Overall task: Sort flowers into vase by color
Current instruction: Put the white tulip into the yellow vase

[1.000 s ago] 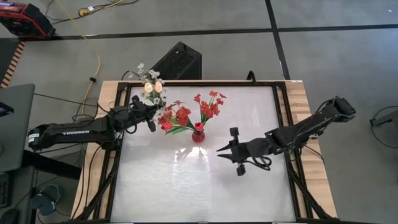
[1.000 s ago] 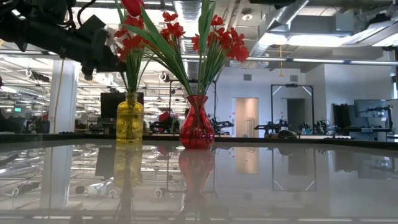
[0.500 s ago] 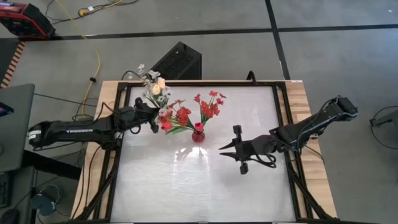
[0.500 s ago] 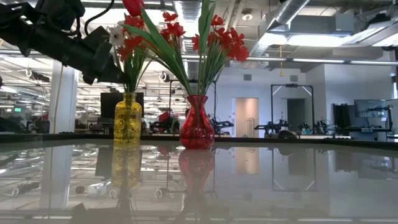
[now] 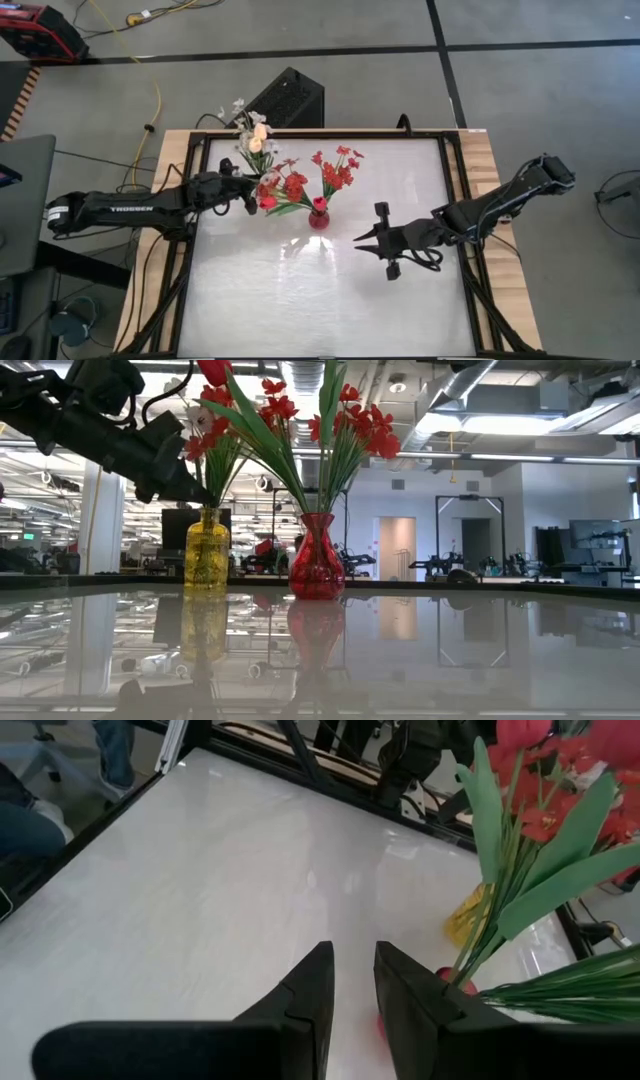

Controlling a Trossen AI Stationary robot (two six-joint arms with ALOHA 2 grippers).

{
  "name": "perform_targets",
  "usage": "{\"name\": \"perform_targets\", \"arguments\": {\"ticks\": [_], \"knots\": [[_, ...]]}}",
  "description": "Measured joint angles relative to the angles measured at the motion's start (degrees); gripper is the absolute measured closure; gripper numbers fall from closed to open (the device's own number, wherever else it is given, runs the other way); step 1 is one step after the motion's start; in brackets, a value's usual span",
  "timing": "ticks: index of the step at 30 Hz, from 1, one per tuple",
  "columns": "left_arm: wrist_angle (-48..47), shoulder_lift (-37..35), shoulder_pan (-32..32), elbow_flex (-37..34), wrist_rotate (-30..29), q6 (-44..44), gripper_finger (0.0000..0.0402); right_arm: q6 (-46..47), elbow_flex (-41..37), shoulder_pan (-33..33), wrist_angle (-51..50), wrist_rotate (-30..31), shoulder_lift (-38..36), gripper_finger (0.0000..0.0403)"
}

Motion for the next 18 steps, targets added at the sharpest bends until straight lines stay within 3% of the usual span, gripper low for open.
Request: {"name": "perform_targets", "arguments": {"ticks": [7, 18], "knots": [[-0.47, -1.13, -0.27, -0.02, 0.08, -0.2, 0.0387, 0.02, 0.0, 0.02, -0.54, -0.02, 0.0, 0.0301], [-5.67, -8.38, -1.66, -0.02, 0.1, -0.17, 0.0312, 0.04, 0.0, 0.07, -0.56, -0.04, 0.01, 0.0301]]}}
